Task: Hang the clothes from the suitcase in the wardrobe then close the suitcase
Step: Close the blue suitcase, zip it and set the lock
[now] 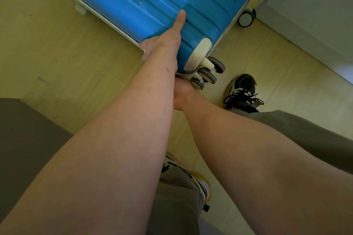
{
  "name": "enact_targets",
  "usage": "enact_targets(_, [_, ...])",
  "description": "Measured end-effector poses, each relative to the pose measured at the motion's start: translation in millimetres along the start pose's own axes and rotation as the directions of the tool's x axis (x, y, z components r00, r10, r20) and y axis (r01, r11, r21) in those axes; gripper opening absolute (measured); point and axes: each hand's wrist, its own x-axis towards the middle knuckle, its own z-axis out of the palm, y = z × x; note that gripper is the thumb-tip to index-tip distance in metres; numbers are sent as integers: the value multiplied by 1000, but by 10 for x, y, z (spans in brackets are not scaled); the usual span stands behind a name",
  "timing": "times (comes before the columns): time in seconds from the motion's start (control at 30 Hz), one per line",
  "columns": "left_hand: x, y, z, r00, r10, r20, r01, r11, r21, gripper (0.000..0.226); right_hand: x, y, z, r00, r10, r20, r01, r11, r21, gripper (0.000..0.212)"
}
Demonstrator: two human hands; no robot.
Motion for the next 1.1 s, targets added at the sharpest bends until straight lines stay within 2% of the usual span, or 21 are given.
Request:
enact_targets(0.1, [15,-41,15,996,78,-31,-78,997,-8,138,154,38,-78,999,50,-7,-49,996,72,36])
enact_targets(0.27, [6,-61,-29,988,153,-36,-154,988,-20,117,-168,-73,-160,996,46,70,-57,985,164,4])
enact_targets(0.4, [-32,25,-68,988,154,-9,-154,987,-37,88,-342,-93,-289,992,51,117,-77,969,234,11])
enact_targets(0.5, [-69,89,-105,987,158,2,-158,987,-35,76,-417,-137,-455,988,31,150,-63,976,209,13])
enact_targets(0.87, [-267,393,-247,977,211,-26,-211,978,4,69,-549,-383,-700,935,-23,353,-49,980,192,12])
enact_targets(0.97, [-243,376,-357,982,185,-28,-185,983,6,70,-564,-424,-738,946,-3,323,-50,987,154,14])
enact_targets(1.1, [-179,309,-484,987,156,-30,-157,988,-7,68,-548,-526,-782,973,33,227,-80,977,199,20])
